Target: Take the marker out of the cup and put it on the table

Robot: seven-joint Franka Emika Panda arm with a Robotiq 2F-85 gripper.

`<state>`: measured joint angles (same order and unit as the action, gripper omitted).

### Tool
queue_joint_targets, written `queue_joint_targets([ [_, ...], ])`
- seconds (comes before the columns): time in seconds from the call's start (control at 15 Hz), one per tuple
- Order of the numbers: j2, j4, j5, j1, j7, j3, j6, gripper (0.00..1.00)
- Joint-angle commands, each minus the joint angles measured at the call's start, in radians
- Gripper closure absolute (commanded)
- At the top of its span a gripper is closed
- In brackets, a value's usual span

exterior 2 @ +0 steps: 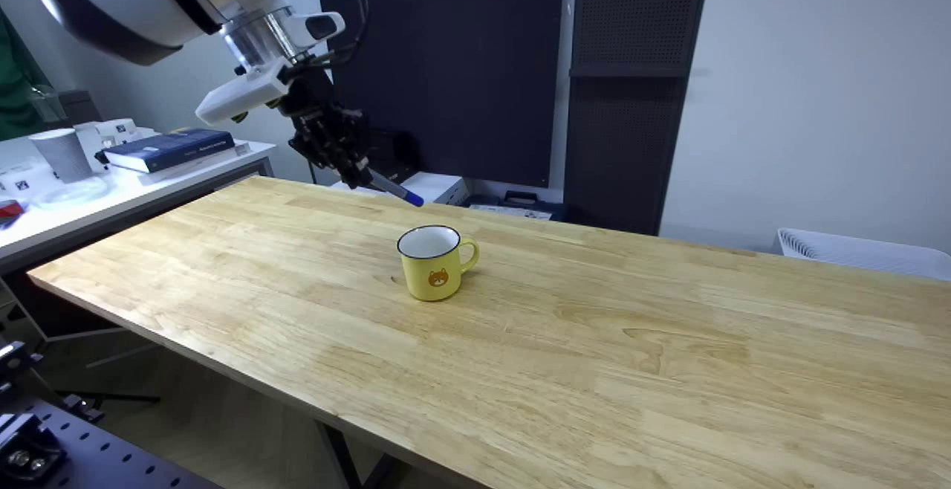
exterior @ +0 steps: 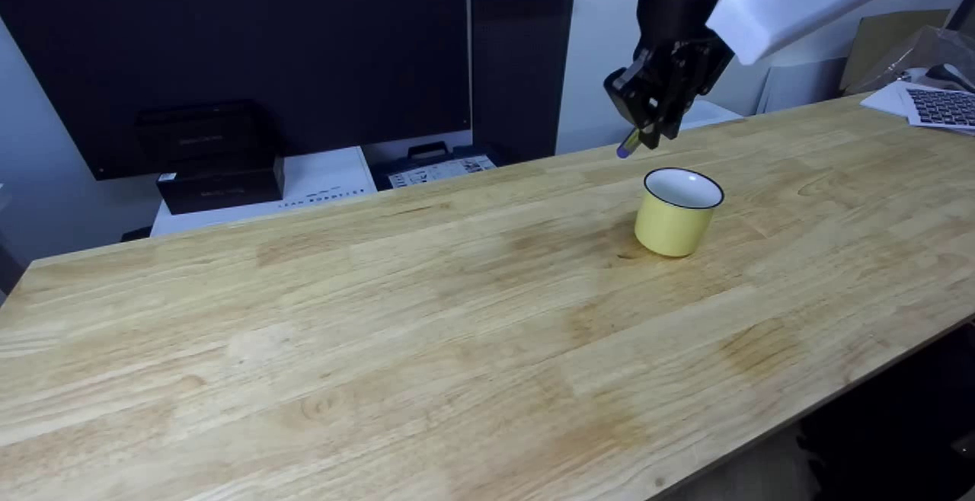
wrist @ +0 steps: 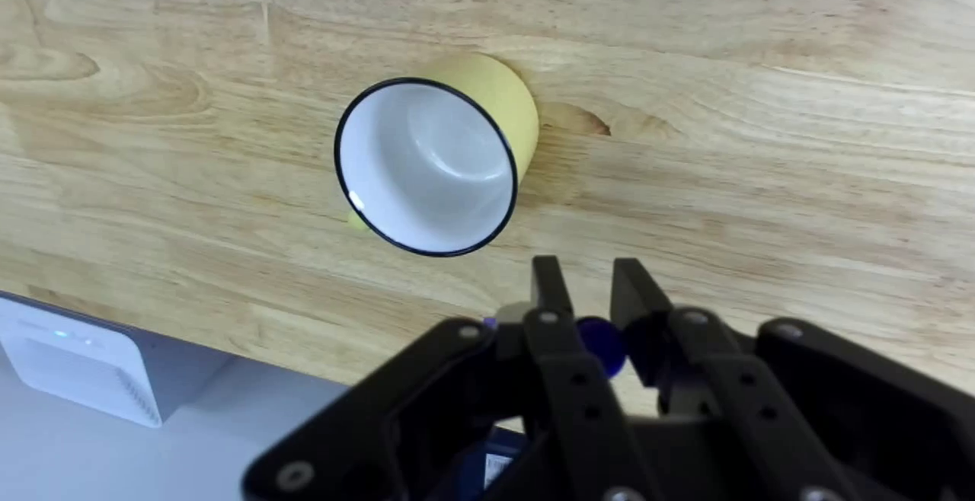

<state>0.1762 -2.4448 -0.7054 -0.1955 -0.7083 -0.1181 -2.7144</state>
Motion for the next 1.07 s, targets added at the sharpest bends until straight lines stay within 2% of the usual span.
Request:
queue_joint_targets([
  [0.0, 0.093, 0.042, 0.012, 0.041, 0.135, -0.001, -0.084, 0.94],
  [0.27, 0.191, 0.064, 0.093, 0.095, 0.301, 0.047, -0.158, 0.94],
  [0.6, 0.284, 0.11, 0.159, 0.146, 0.438, 0.108, -0.156, 0.94],
  [0.67, 0.295, 0.113, 0.225, 0.103, 0.499, 0.074, -0.161, 0.94],
  [0.93, 0.326, 0.131, 0.342, 0.108, 0.638, 0.091, -0.14, 0.94],
  [1.0, 0.33, 0.135, 0.361, 0.107, 0.662, 0.092, -0.135, 0.53],
])
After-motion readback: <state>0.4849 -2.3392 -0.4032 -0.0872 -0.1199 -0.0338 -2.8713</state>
